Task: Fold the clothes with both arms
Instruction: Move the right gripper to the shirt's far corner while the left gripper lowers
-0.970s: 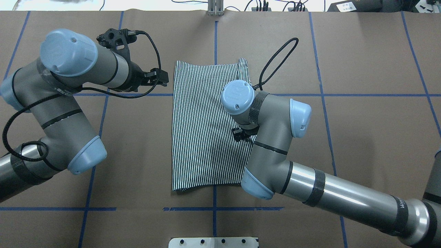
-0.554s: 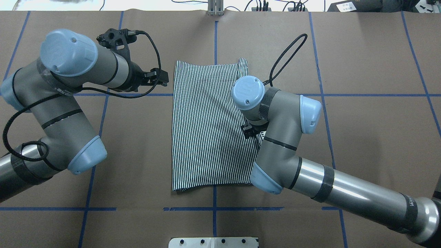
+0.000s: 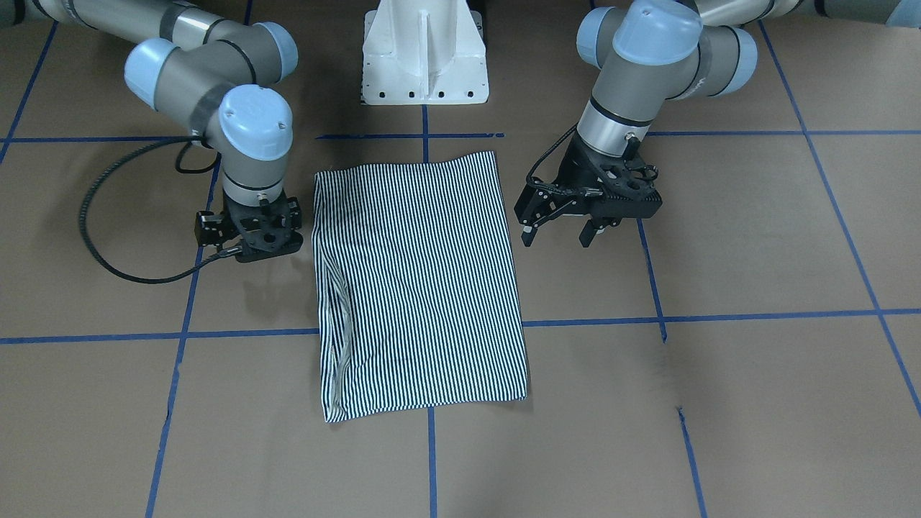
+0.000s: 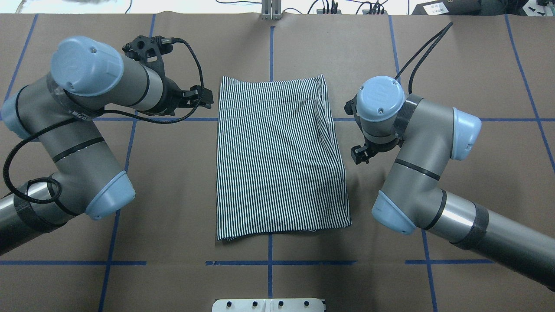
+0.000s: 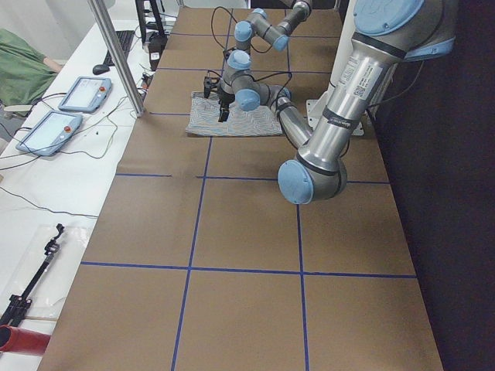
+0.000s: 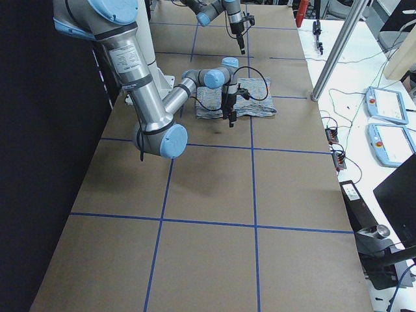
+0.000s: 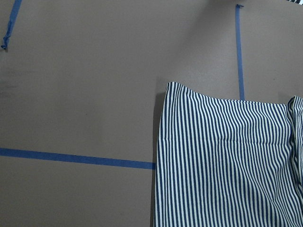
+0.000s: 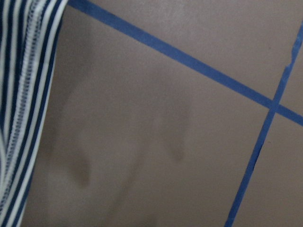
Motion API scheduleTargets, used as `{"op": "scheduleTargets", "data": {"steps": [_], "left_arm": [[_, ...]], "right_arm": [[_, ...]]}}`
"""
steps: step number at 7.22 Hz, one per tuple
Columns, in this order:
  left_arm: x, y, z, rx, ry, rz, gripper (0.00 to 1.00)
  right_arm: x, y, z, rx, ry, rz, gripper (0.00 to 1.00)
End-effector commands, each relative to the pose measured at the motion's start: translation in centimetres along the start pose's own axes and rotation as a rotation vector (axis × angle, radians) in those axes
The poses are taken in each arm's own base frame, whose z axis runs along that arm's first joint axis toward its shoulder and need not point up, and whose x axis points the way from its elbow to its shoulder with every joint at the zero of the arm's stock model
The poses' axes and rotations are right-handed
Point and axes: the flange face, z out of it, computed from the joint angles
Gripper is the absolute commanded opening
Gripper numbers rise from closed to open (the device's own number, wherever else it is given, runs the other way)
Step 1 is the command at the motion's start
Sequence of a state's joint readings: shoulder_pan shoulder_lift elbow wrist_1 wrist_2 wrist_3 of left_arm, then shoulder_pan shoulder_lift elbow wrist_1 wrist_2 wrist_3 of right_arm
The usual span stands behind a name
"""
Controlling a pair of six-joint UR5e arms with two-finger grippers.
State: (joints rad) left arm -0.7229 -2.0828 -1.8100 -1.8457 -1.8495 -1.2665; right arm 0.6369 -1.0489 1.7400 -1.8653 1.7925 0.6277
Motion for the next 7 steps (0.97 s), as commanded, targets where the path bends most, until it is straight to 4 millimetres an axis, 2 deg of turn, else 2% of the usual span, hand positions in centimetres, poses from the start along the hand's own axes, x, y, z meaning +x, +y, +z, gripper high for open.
{"op": "scheduleTargets", "data": {"steps": [1, 2, 3, 4, 5, 6, 7], "left_arm": [[-0.1, -0.2, -0.4, -0.004, 0.004, 0.001, 1.00], [-0.6, -1.1, -0.9, -0.009, 0.003, -0.010, 1.00], [-1.2, -1.6, -0.9, -0.005, -0.010, -0.017, 1.00], [-1.8, -1.5, -0.5, -0.016, -0.045, 0.021, 1.00], [-2.2, -1.6, -0.7, -0.016, -0.051, 0.029, 1.00], [-2.5, -1.4, -0.7, -0.022, -0.055, 0.007, 1.00], [-3.0, -0.5, 0.4, -0.065, -0.066, -0.076, 1.00]], "right_arm": [[-3.5, -5.4, -4.7, 0.049, -0.061, 0.019, 1.00], [-6.4, -9.2, -6.0, 0.063, -0.069, 0.043, 1.00], [-7.4, -12.1, -4.9, 0.120, -0.107, 0.053, 1.00], [-7.2, -13.4, -4.4, 0.160, -0.139, 0.079, 1.00], [-6.6, -13.5, -5.7, 0.163, -0.171, 0.083, 1.00], [-6.3, -12.6, -7.6, 0.167, -0.225, 0.077, 1.00], [-5.6, -11.4, -8.5, 0.152, -0.276, 0.086, 1.00]]}}
